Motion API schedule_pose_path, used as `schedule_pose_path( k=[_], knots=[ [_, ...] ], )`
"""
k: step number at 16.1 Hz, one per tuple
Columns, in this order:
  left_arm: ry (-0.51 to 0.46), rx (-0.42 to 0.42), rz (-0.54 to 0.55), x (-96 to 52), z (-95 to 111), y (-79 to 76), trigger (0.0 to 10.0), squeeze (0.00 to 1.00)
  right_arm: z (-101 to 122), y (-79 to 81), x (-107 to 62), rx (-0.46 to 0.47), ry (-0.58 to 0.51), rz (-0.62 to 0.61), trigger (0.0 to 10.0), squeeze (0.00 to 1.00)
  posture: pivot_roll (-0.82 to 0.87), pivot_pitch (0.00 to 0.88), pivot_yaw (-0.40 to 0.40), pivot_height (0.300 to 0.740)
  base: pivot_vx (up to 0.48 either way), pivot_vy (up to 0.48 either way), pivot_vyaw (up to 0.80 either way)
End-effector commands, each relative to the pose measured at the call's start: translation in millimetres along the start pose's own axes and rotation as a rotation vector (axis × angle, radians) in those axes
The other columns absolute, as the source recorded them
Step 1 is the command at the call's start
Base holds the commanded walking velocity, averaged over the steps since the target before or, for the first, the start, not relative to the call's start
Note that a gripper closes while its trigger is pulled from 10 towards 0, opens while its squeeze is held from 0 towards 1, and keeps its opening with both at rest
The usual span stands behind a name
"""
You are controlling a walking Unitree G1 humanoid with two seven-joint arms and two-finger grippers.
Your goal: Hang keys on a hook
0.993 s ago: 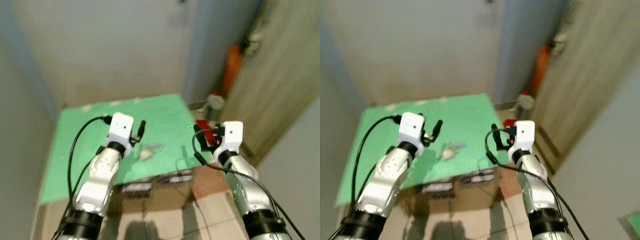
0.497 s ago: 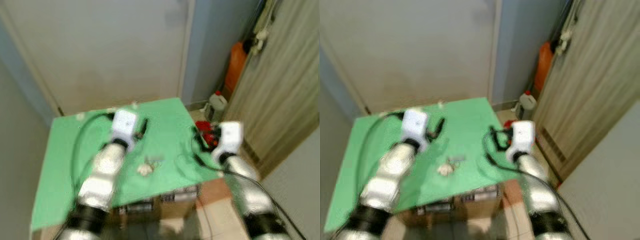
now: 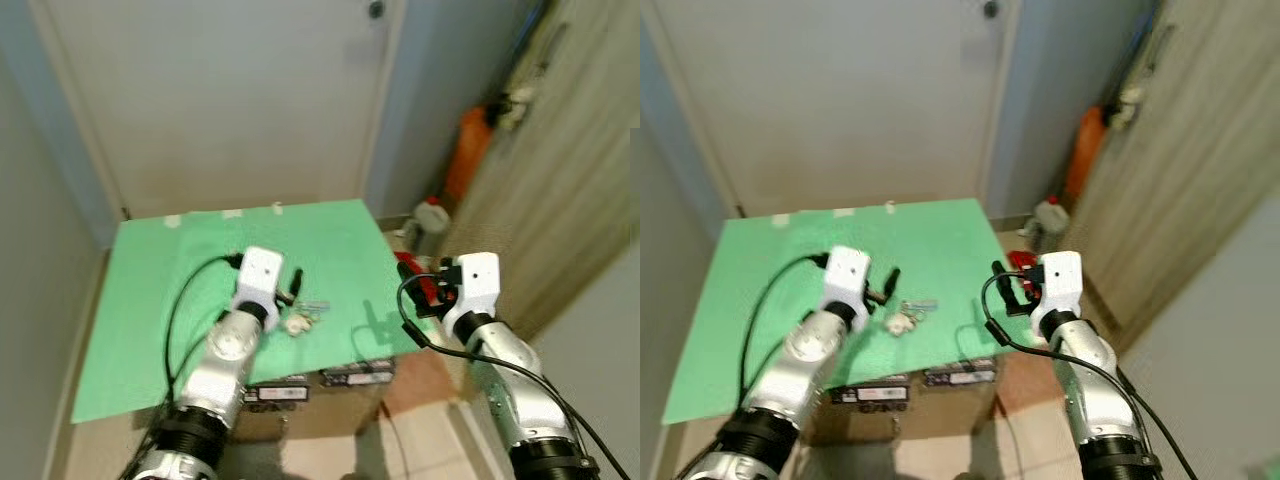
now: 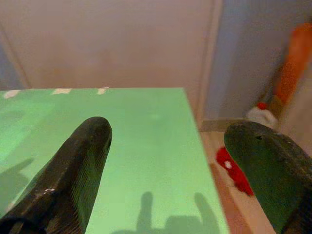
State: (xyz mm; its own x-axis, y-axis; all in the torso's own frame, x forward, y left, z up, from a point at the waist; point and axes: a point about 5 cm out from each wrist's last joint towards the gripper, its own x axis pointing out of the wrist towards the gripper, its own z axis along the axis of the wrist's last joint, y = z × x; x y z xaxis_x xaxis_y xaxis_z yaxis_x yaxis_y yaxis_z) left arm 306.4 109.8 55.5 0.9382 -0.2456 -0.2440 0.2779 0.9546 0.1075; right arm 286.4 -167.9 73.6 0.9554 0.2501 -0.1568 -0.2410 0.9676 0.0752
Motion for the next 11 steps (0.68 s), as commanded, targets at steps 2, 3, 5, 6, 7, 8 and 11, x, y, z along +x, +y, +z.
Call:
schedule_pose_path(
  k=[2, 3, 5, 6, 7, 8, 11],
  knots=[
    [-0.021, 0.029, -0.013, 8.4, 5.9, -4.7, 10.0, 1.00, 2.1, -5.9, -6.2, -0.008, 0.009, -0.009, 10.0, 0.00, -0.07, 0.000, -0.068, 0.740, 0.000, 0.000, 0.00],
    [-0.012, 0.029, -0.010, 10.0, 4.1, -3.3, 10.0, 1.00, 2.4, -7.2, -7.2, -0.010, 0.011, -0.010, 10.0, 0.00, -0.07, 0.000, -0.068, 0.740, 0.000, 0.000, 0.00],
    [0.005, 0.052, 0.020, 13.9, 1.6, 3.3, 10.0, 1.00, 3.3, -8.9, -9.7, -0.013, 0.016, -0.011, 10.0, 0.00, -0.08, 0.000, -0.068, 0.740, 0.000, 0.000, 0.00],
    [0.004, 0.065, 0.033, 15.1, 2.2, 6.9, 10.0, 1.00, 3.0, -10.0, -11.1, -0.016, 0.019, -0.013, 10.0, 0.00, -0.09, 0.000, -0.069, 0.740, 0.000, 0.000, 0.00],
    [0.002, 0.074, 0.043, 15.3, 2.7, 8.8, 10.0, 1.00, 2.8, -10.5, -11.7, -0.017, 0.021, -0.013, 10.0, 0.00, -0.09, 0.000, -0.069, 0.740, 0.000, 0.000, 0.00],
    [0.001, 0.073, 0.061, 16.0, 2.5, 13.5, 10.0, 1.00, 2.6, -11.3, -12.8, -0.018, 0.024, -0.014, 10.0, 0.00, -0.08, 0.000, -0.067, 0.740, 0.000, 0.000, 0.00],
    [-0.001, 0.018, 0.105, 16.1, 1.2, 22.4, 10.0, 0.00, 3.4, -10.2, -8.7, -0.008, 0.024, -0.023, 10.0, 0.00, -0.07, 0.000, -0.059, 0.740, 0.000, 0.000, 0.00]
  ],
)
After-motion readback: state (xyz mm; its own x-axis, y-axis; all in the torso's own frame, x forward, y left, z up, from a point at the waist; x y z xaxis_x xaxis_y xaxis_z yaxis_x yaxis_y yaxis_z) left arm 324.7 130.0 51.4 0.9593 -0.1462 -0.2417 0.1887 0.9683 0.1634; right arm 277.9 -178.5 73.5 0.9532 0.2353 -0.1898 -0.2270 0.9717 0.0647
